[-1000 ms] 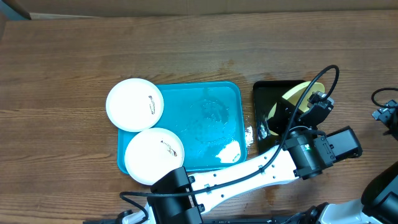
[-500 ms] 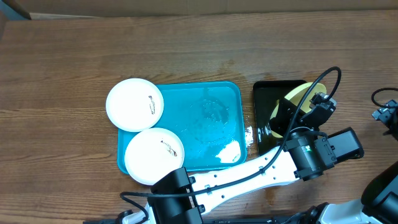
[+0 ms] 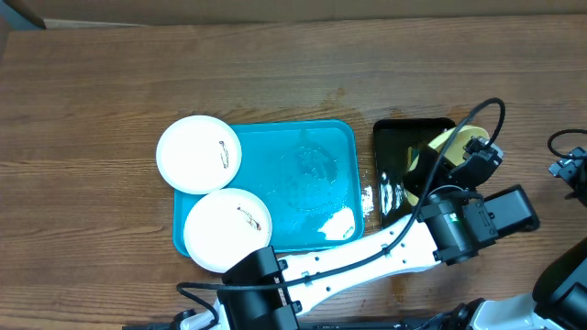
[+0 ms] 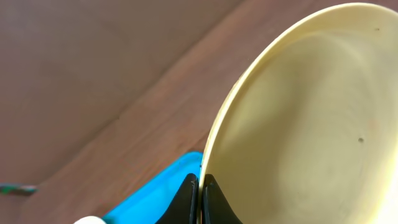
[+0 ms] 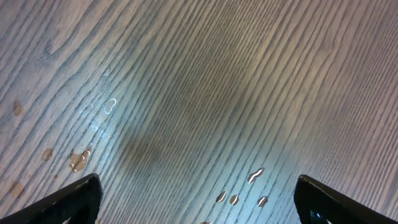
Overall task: Clean dirty plates on tray and stack at the side
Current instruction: 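Carry the yellow plate to the table's far left and set it down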
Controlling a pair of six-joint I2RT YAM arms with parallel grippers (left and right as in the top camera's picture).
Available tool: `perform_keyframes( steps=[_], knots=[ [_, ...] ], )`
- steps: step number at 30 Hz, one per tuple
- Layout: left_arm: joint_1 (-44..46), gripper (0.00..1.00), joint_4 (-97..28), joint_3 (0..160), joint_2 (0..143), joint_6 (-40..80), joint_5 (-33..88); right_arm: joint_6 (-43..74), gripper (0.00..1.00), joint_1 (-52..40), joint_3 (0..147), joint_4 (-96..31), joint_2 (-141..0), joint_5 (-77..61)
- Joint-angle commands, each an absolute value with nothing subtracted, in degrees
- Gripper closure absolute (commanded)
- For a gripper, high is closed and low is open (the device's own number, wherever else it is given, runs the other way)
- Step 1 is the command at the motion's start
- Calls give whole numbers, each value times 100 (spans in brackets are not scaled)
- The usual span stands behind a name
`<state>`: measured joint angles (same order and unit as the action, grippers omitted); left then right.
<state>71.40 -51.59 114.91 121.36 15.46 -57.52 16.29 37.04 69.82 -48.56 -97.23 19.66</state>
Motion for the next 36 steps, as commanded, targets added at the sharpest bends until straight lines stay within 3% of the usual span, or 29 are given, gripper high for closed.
perform_keyframes(
  steps=[1, 6, 11, 20, 29, 36],
  knots=[
    [6831, 96, -5234, 11686, 12005, 1658, -5188, 1653, 0, 3699, 7096, -4823, -9612, 1962],
    [6036, 96, -5271, 11804, 11738, 1737, -4075, 1653, 0, 3699, 7096, -4823, -9612, 1962],
    [4696, 96, -5325, 11815, 11109, 1739, -2506, 1653, 0, 3699, 7096, -4823, -9612, 1962],
    [1210, 96, -6237, 11808, 10606, 2204, -591, 1653, 0, 3699, 7096, -4823, -9612, 1962],
    [-1774, 96, -7072, 11585, 11072, 2536, -248, 1653, 0, 3699, 7096, -4823, -9612, 1962],
    [-2836, 96, -7146, 11288, 11701, 2600, -333, 1653, 0, 3699, 7096, -4823, -9612, 1962]
  ],
)
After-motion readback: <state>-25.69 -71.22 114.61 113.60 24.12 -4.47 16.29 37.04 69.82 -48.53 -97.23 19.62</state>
